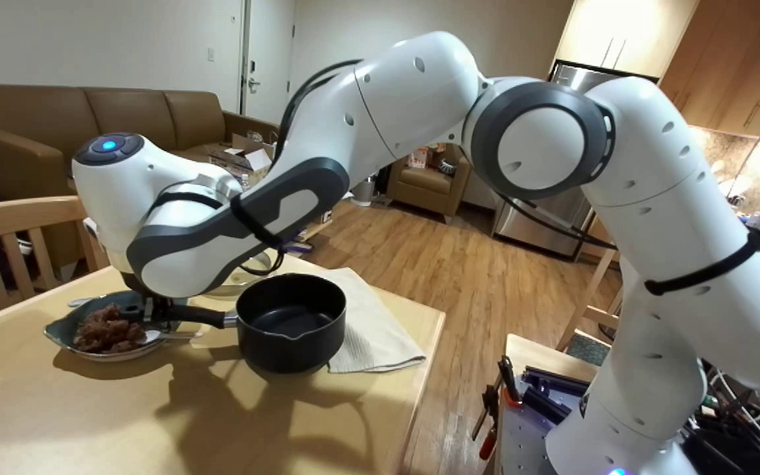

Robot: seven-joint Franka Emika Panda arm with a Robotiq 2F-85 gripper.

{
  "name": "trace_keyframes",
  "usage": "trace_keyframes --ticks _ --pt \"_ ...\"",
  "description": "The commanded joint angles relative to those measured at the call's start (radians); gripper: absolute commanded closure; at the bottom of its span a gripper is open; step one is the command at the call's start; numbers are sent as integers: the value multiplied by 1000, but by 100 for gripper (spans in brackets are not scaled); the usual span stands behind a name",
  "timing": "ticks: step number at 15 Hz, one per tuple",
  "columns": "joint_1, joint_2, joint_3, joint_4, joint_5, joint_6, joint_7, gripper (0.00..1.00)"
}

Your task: Move the black pot closer to the bowl

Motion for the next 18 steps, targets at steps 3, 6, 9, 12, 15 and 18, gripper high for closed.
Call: trace_keyframes --ticks 3,6,9,12,15,18 --pt "7 7 17 9 -47 77 -86 88" --pt "3 17 53 9 -41 57 -199 88" --pt "0 32 97 9 -37 45 -329 88" --pt "15 47 119 14 -54 28 -433 88" --pt "32 46 112 14 -86 42 -468 88" --pt "36 46 111 20 -86 33 -478 88"
